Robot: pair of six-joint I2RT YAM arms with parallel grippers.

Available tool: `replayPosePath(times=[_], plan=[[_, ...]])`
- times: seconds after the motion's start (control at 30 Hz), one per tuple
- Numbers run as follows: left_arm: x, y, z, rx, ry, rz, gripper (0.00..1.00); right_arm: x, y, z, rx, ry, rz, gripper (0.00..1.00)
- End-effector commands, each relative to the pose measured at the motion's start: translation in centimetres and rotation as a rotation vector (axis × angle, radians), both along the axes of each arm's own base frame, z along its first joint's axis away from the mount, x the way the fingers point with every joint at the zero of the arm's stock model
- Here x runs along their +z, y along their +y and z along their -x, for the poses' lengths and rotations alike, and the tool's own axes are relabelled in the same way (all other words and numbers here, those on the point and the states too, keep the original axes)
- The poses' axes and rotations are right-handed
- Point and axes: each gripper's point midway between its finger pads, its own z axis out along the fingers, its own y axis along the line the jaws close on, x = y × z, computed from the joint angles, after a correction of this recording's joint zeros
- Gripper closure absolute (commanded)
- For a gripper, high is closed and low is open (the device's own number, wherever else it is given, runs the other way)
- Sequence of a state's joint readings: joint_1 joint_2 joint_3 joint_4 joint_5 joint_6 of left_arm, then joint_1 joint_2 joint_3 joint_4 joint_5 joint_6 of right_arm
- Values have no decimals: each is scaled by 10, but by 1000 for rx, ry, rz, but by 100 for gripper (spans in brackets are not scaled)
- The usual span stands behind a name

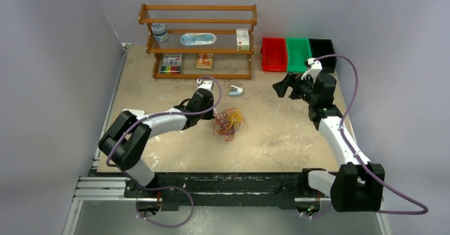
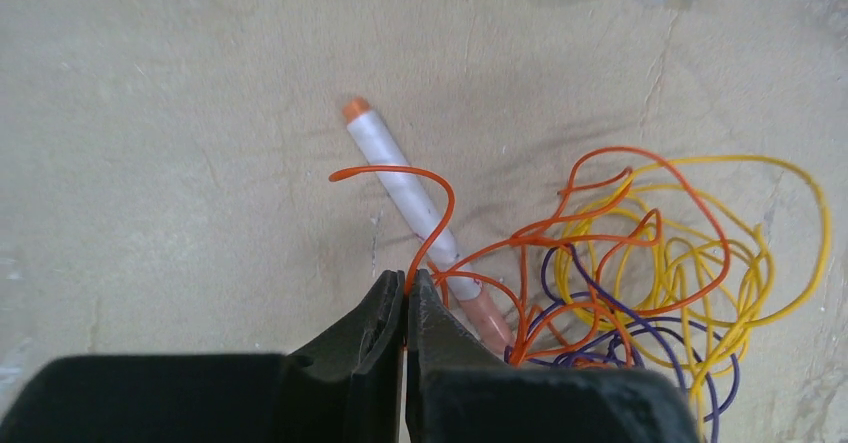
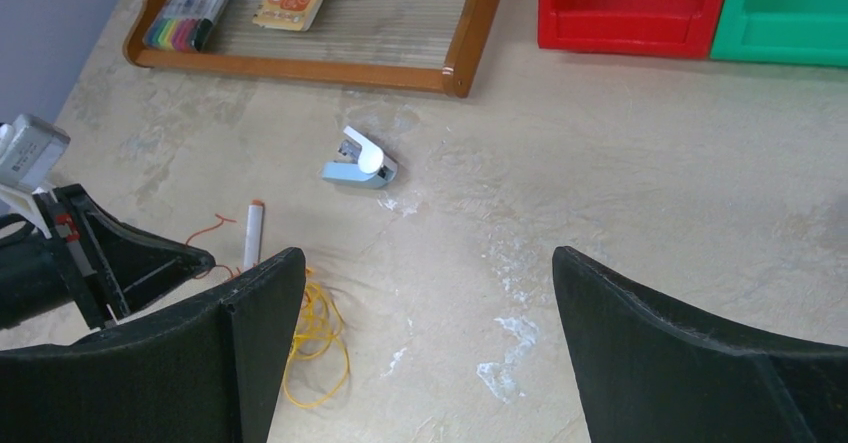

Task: Untangle the cables

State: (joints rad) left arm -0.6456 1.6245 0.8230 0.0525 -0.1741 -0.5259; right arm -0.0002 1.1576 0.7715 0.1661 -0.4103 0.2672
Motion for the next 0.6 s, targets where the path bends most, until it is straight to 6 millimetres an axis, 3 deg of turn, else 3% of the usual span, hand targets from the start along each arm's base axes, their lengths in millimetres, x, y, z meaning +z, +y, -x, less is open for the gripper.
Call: replayPosePath(times=[0.0, 0.13, 0.4, 0.57], plan=[[58, -1, -22, 12, -127, -14, 100, 40, 3, -2, 17, -178, -9, 5], [90, -10, -19, -25, -165, -29, 100, 65, 10, 6, 61, -326, -17, 1], [152, -32, -14, -98, -223, -14, 100, 114, 35, 25, 139, -609, -27, 2], [184, -35, -15, -106, -256, 1, 100, 116, 72, 31, 217, -678, 21, 4]])
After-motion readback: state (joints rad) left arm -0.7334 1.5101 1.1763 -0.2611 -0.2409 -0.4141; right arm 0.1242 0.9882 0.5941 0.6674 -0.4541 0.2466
